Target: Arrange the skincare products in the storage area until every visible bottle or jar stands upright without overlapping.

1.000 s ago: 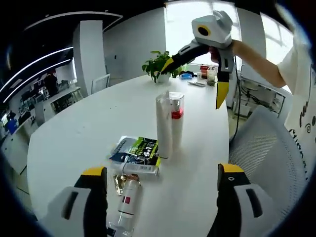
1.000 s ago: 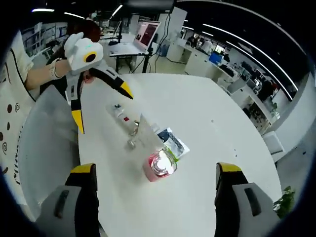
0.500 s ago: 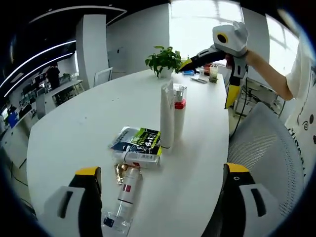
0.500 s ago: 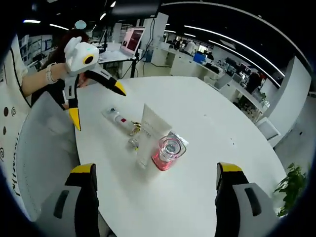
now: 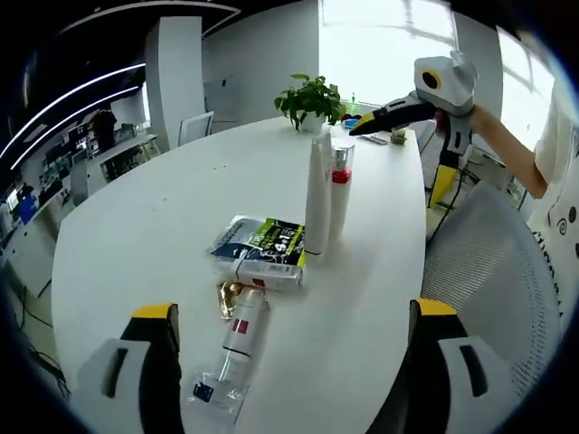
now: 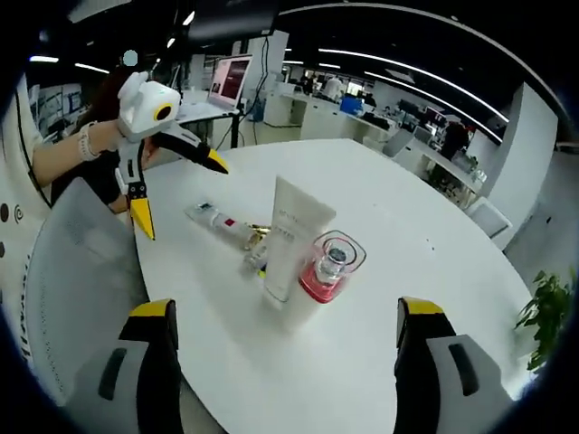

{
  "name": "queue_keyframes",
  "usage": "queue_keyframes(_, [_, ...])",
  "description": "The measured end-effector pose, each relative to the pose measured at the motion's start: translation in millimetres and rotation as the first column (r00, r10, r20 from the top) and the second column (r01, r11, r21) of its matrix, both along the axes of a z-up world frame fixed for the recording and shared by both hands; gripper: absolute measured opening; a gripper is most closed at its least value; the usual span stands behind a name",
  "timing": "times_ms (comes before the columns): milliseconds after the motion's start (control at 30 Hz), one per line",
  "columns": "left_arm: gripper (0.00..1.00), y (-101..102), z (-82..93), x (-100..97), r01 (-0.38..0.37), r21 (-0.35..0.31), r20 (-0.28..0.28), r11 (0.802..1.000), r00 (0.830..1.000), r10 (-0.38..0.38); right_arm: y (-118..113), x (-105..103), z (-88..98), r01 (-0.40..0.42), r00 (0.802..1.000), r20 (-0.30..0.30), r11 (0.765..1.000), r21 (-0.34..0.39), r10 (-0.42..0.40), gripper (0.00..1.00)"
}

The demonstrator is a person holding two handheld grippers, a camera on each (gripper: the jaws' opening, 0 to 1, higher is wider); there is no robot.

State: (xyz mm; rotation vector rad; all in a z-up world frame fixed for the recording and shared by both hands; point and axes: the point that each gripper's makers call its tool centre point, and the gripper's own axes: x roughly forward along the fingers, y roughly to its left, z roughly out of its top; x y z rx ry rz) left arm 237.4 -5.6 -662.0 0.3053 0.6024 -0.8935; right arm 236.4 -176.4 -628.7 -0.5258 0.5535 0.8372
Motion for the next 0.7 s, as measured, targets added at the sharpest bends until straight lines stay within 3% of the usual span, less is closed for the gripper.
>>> queue_keyframes(167, [0.99, 10.8, -6.9, 0.4, -0.014, 0.031, -0.012, 0.999, 1.0, 0.015, 6.0, -6.4, -2.0, 0.018, 1.0, -0.011, 0.999, 0.049, -0.017, 1.0])
queue_keyframes(700, [0.99, 35.6, -30.7, 5.2, -0.031, 0.133, -0.044, 0.991, 0.998, 0.037, 17.0, -17.1, -16.2, 0.059, 0.997, -0.046, 0.993, 0.103, -0.055, 1.0])
